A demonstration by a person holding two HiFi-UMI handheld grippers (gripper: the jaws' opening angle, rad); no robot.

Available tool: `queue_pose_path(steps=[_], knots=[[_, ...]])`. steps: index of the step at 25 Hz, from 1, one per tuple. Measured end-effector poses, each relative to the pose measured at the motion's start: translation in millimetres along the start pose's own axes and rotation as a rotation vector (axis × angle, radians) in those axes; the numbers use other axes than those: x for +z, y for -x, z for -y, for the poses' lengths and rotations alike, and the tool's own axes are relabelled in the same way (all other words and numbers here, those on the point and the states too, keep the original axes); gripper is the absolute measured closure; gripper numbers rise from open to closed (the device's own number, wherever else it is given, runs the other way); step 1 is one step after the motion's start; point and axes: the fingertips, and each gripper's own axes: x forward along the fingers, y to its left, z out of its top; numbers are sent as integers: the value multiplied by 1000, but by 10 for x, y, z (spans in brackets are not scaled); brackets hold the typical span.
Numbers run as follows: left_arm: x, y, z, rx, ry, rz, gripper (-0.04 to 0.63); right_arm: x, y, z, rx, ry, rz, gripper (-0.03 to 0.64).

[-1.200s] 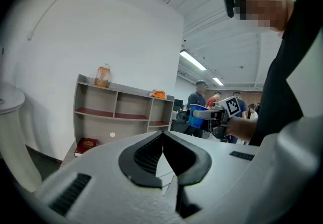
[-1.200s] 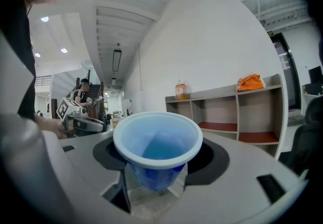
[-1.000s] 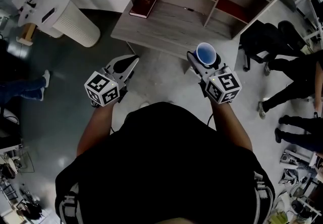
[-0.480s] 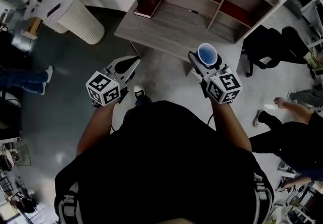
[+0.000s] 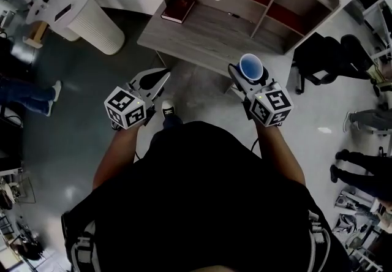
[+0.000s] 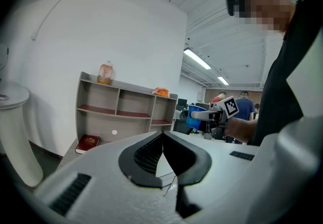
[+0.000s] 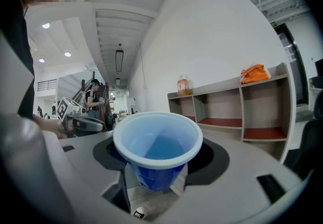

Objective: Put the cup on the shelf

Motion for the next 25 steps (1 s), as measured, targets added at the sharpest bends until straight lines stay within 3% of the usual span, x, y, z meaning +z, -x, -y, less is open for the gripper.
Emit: queue_pose_path(steps=[13, 25], knots=[[22, -108, -583, -50, 36, 13, 577, 37, -513, 30, -39, 19, -42, 319], [206, -325, -1636, -116, 51, -12, 577, 120, -1463, 149, -101, 3, -69, 319]])
